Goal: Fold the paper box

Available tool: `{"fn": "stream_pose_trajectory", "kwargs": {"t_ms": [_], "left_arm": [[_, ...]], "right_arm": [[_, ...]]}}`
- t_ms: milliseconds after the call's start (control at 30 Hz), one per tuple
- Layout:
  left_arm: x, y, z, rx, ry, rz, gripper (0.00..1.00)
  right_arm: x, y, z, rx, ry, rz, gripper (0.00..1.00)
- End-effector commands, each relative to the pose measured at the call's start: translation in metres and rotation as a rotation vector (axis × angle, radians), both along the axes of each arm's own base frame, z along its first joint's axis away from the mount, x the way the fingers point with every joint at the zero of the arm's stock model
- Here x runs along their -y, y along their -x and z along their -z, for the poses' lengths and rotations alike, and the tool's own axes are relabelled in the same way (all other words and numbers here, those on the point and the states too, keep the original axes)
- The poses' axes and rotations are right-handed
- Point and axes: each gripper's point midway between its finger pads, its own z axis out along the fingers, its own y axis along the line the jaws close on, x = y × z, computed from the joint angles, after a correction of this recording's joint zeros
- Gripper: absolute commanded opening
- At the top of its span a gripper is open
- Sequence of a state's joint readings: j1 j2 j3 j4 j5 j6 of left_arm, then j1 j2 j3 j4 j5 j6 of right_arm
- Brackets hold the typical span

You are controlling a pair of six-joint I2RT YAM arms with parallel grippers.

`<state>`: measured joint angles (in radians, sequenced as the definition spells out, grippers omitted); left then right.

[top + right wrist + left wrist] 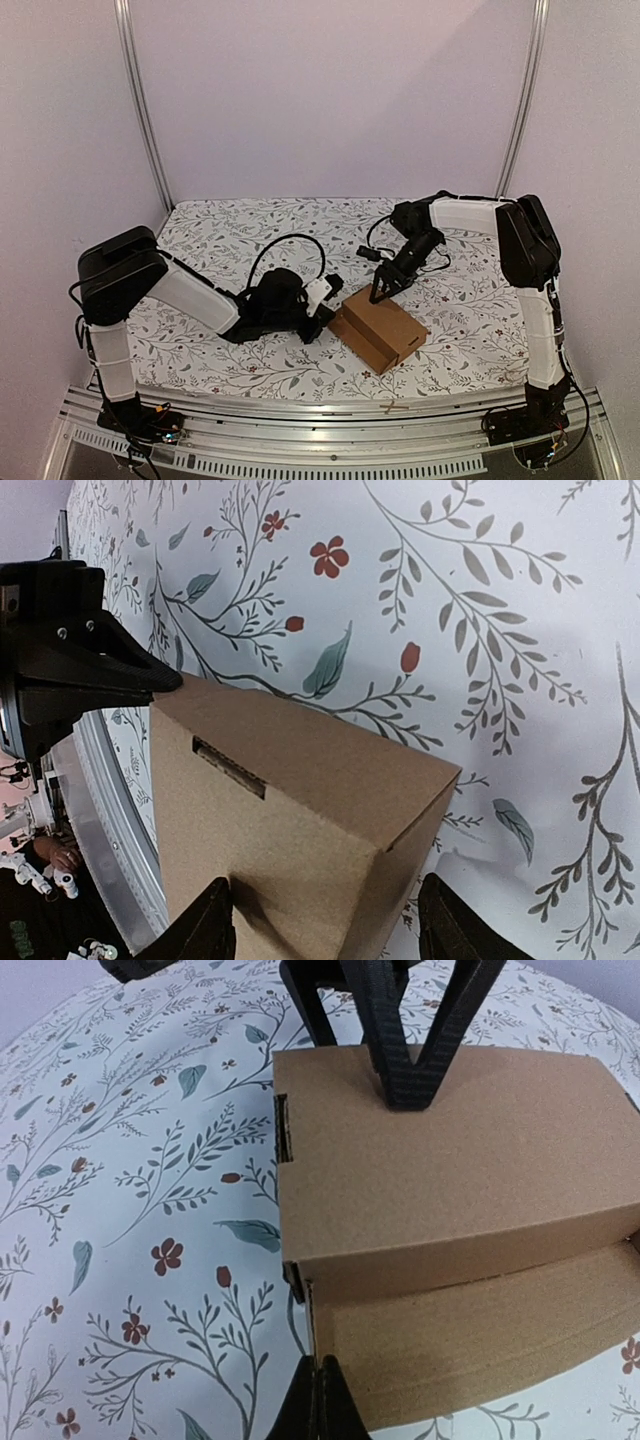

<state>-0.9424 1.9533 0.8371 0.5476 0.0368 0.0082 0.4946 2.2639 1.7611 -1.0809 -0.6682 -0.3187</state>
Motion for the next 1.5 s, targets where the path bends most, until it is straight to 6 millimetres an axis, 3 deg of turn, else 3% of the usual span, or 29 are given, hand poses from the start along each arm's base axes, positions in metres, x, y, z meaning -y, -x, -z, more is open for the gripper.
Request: {"fn": "stream_pose_trajectory", "kwargs": {"t_ms": [0, 233, 533, 833, 1467], "left_arm": [[0.013, -0.005, -0.018, 0.010, 0.031, -0.021, 0.00], [0.006, -0.019, -0.011, -0.038, 0.024, -0.111, 0.00], [0.011, -0.021, -0.010, -0.065, 0.023, -0.101, 0.00], [0.030, -0.022, -0.028, -0.064, 0.016, -0.038, 0.00], [0.056, -0.032, -0.031, -0.093, -0.057, 0.002, 0.00]], "right_arm": [[0.009, -0.008, 0.016, 0.016, 0.039, -0.002, 0.60], [0.010, -0.007, 0.015, 0.023, 0.040, -0.010, 0.60], [0.008, -0.004, 0.011, 0.022, 0.025, -0.023, 0.61], [-0.005, 0.003, 0.003, 0.069, 0.018, -0.080, 0.60], [-0.026, 0.021, -0.001, 0.092, -0.007, -0.165, 0.59]]}}
